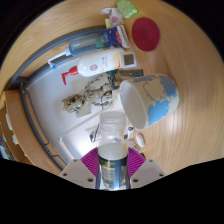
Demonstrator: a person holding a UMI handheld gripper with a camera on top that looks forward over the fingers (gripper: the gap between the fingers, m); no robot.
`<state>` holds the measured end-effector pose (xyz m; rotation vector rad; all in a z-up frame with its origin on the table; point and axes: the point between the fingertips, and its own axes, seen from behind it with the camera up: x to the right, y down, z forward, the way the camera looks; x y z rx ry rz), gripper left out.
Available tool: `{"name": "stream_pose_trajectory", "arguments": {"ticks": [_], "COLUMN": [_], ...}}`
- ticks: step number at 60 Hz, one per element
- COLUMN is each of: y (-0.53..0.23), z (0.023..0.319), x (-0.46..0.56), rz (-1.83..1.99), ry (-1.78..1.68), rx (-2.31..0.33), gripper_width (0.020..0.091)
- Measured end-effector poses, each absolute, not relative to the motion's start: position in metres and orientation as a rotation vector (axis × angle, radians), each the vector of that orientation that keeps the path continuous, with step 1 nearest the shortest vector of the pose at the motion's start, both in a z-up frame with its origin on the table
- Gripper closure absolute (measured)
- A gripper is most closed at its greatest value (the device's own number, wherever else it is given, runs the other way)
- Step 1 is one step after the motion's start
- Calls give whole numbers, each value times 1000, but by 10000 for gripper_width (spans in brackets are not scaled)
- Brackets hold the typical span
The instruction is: Pour water
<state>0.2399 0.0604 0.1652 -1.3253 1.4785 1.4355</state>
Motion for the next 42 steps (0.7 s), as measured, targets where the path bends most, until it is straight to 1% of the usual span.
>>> {"name": "stream_pose_trajectory", "arguments": {"ticks": [12, 17, 19, 26, 31, 38, 42], "y": [58, 56, 54, 40, 31, 15, 9], "z": [161, 171, 181, 223, 249, 271, 276], "x": [241, 249, 256, 289, 334, 402, 432], "rz": [1436, 1350, 1273, 874, 508, 57, -104], "ry": [1496, 1414, 1335, 951, 709, 489, 400], "rx": [-1345, -1390, -1416, -1595, -1671, -1675, -1657], "gripper_width": [763, 763, 773, 775, 777, 774, 762]}}
